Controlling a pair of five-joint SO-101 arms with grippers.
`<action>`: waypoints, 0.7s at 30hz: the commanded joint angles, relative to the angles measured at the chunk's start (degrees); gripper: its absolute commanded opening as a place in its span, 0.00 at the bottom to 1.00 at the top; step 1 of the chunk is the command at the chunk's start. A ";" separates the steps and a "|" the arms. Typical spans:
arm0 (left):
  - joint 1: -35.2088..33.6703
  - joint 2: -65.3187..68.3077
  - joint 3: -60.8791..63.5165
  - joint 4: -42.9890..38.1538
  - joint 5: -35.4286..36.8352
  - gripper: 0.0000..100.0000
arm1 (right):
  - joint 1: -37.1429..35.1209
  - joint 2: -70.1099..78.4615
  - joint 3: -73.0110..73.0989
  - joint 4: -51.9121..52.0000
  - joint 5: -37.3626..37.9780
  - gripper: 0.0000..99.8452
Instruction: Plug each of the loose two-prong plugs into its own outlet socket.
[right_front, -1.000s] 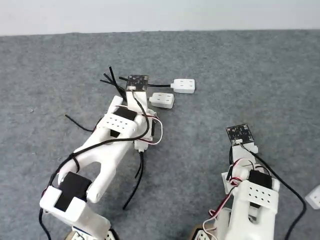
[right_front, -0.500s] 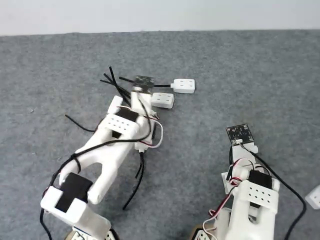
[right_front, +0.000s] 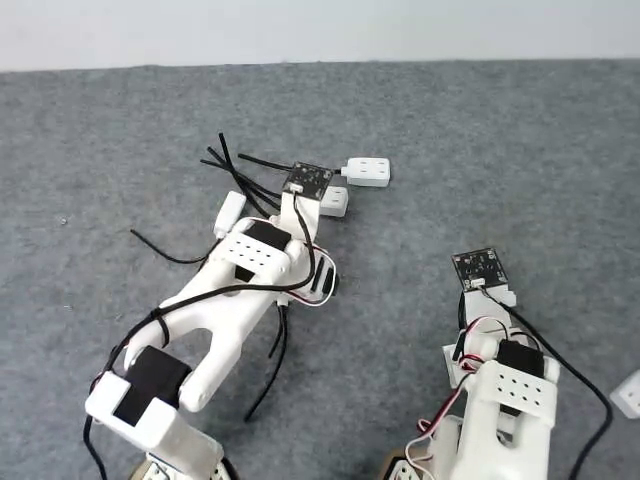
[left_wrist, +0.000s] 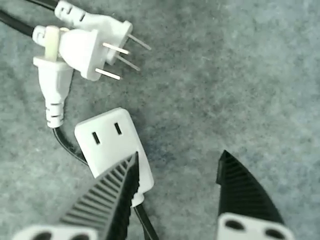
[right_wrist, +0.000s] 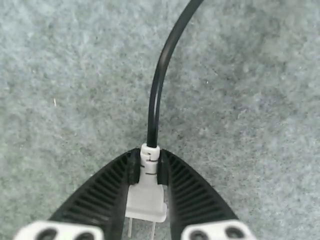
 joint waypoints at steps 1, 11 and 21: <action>-1.41 0.00 0.22 1.32 0.79 0.25 | -0.22 -0.40 -0.26 -1.19 -0.18 0.01; -1.58 0.00 -6.55 2.55 -1.49 0.25 | -0.31 -0.40 -0.26 -1.19 -0.18 0.01; -1.58 0.00 -9.10 2.90 -1.76 0.25 | -0.31 -0.40 -0.26 -1.19 -0.18 0.01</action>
